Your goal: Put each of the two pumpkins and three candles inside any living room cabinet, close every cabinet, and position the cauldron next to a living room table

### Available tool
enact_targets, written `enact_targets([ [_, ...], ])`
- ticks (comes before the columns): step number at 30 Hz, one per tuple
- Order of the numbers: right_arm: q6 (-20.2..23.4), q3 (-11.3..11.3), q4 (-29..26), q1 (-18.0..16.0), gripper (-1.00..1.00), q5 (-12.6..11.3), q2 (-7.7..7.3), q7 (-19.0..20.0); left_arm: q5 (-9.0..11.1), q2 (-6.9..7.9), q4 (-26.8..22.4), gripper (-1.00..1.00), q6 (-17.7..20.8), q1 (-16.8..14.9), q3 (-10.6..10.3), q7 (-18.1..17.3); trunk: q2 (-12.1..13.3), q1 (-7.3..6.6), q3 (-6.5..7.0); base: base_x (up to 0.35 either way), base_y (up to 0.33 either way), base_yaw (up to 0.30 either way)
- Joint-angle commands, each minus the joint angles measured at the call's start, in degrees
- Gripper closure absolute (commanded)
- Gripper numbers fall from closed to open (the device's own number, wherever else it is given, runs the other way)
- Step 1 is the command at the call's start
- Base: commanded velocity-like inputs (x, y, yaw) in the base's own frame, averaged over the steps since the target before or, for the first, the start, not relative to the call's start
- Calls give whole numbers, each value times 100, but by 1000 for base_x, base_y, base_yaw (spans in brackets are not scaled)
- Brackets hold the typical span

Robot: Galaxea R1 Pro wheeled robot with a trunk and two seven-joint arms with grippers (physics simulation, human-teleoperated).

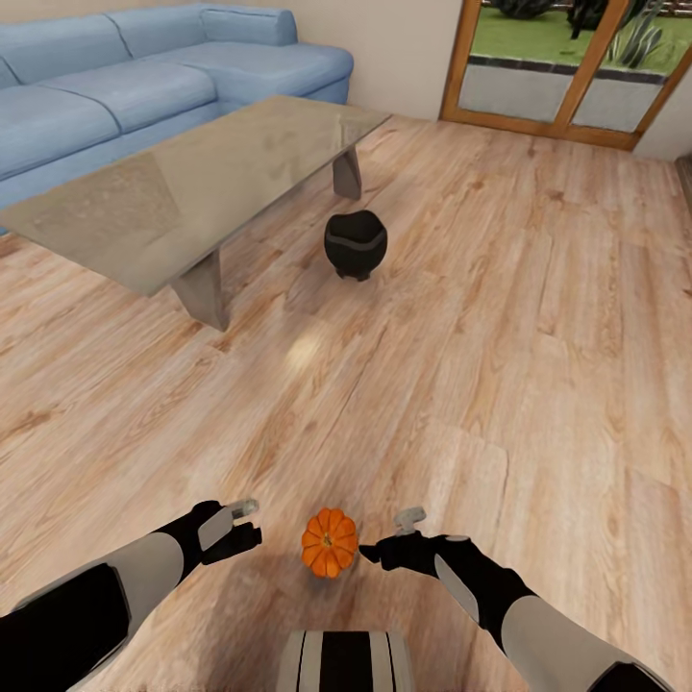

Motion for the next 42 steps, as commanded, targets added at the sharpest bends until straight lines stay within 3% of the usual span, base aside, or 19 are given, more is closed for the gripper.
enact_targets([
  [1,0,0,-4,0,-100,-1,0,5,1,-1,0,-100,0,0,0,-1,-2,2,-23,0,0,0],
  [6,-1,0,-9,0,-100,-1,-1,187,3,8,2,-100,-8,0,0,-5,-2,2,-23,0,0,0],
  [11,-1,-5,-10,-132,-100,-1,-5,977,3,-15,0,-100,-9,0,16,-6,-2,2,-23,0,0,0],
  [18,-1,-2,-4,-271,-100,5,-12,1383,3,-20,3,-100,-9,0,18,-6,-2,2,-23,0,0,0],
  [36,-6,-9,-182,-290,-100,0,-24,1521,3,-25,-4,-100,-9,0,18,-6,-23,43,-377,0,0,0],
  [39,-12,-109,-279,-388,-100,-21,42,1542,100,64,-102,-100,88,-69,116,-104,-23,44,-376,0,0,0],
  [42,-26,-120,-302,-463,-100,-24,8,1486,200,-3,-199,-100,53,-166,221,-93,-23,44,-376,0,0,0],
])
